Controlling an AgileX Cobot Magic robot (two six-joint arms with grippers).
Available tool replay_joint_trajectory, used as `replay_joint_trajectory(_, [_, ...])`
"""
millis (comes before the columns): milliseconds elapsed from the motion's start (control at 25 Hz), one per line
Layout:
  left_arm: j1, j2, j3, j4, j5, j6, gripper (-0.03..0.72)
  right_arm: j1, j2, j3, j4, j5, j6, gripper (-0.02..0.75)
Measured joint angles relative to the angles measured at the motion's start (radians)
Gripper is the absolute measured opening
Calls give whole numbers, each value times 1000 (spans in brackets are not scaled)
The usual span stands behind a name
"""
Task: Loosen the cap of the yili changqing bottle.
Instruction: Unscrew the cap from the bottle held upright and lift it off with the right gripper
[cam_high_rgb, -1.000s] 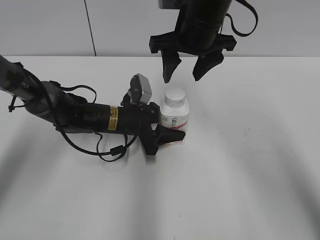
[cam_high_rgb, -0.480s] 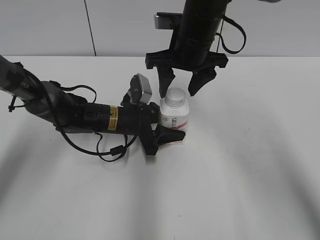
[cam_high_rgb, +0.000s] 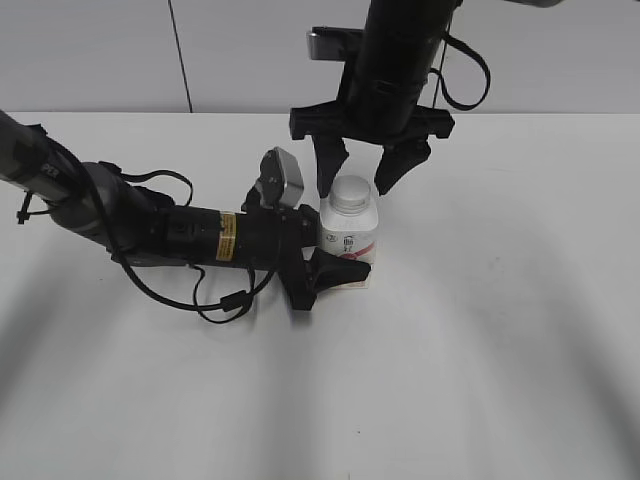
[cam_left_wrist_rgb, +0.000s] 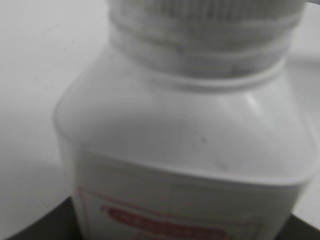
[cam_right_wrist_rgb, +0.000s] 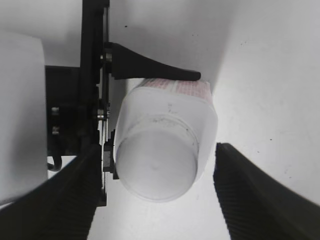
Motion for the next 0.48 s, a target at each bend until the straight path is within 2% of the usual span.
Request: replay_joint_trajectory(480, [0, 0, 0, 0, 0, 0, 404, 0, 11, 0, 6, 0, 0, 536])
